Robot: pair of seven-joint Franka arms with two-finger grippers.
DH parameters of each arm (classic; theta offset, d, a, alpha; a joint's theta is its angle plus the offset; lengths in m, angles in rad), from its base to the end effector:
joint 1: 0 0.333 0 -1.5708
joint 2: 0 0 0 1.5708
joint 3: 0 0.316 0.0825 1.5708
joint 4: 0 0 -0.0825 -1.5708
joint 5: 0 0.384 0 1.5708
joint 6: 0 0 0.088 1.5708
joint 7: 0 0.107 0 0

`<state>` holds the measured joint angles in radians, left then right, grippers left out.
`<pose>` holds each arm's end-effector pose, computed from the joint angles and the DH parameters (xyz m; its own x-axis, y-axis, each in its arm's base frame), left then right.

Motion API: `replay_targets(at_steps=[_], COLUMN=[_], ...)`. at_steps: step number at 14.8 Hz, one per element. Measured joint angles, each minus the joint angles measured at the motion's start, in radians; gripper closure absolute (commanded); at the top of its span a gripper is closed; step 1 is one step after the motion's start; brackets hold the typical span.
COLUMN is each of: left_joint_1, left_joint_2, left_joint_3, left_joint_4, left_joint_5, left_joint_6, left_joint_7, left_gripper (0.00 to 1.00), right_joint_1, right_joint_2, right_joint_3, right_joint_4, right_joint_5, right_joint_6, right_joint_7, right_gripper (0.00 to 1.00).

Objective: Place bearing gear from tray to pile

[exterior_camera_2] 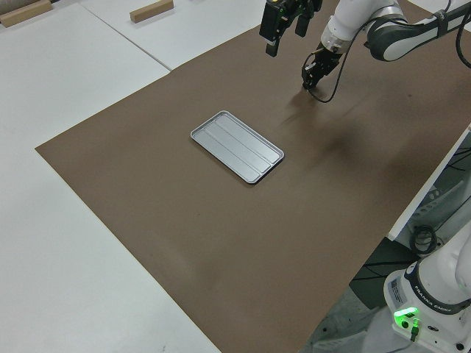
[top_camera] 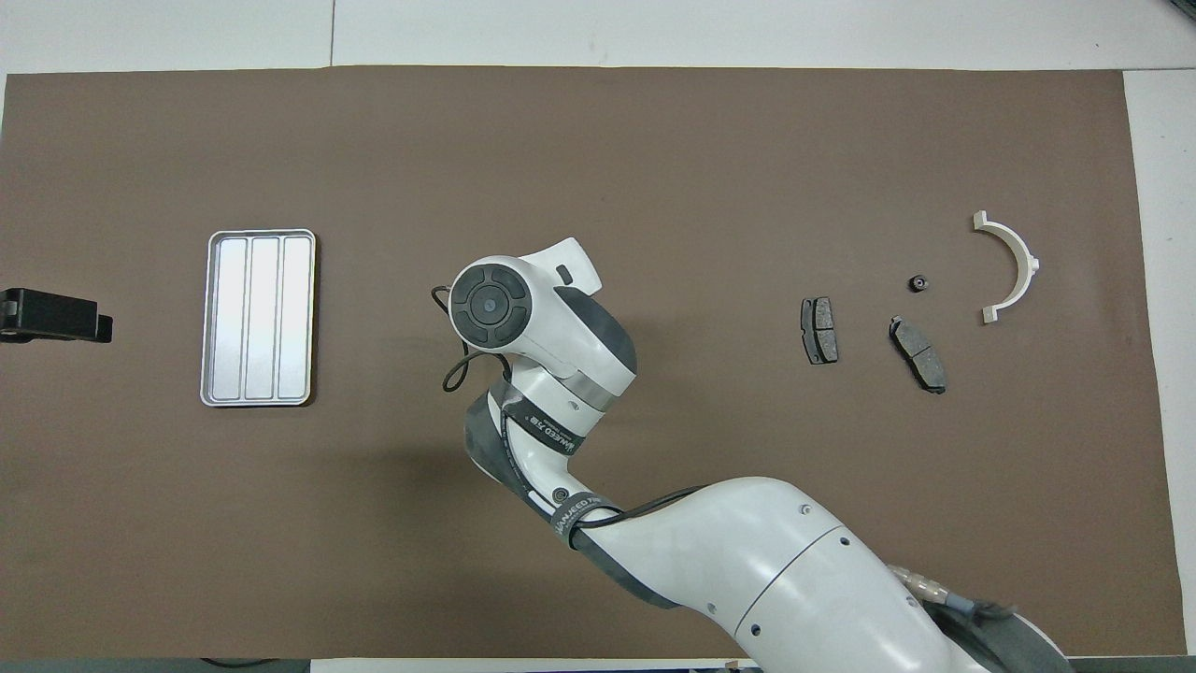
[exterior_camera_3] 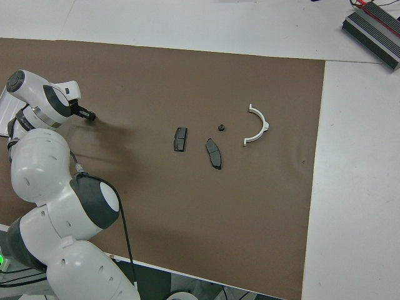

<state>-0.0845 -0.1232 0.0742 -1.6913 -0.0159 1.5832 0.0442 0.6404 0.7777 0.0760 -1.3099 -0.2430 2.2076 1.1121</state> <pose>0.5165 -0.0045 0.6345 0.9984 -0.0547 0.0159 -0.0551 -0.9982 0.0243 0.5844 0.4794 0.2882 0.9402 -0.2818 0.1913 -0.2809 -0.9592 -0.0320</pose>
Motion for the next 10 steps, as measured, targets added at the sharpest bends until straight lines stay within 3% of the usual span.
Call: replay_targets(at_steps=[5,10], left_joint_1=[0.000,0.000], left_joint_2=[0.000,0.000], left_joint_3=[0.000,0.000], left_joint_4=[0.000,0.000], left_joint_5=[0.000,0.000], left_joint_6=[0.000,0.000], left_joint_7=[0.000,0.000], left_gripper=[0.00,0.00], right_joint_1=[-0.061,-0.138], right_joint_2=[-0.013,-0.090], right_joint_3=[-0.010,-0.008], right_joint_4=[0.019,0.028], right_joint_5=[-0.001,0.001], right_joint_6=[-0.045,-0.174], right_joint_7=[-0.120,-0.362], right_gripper=[1.00,1.00])
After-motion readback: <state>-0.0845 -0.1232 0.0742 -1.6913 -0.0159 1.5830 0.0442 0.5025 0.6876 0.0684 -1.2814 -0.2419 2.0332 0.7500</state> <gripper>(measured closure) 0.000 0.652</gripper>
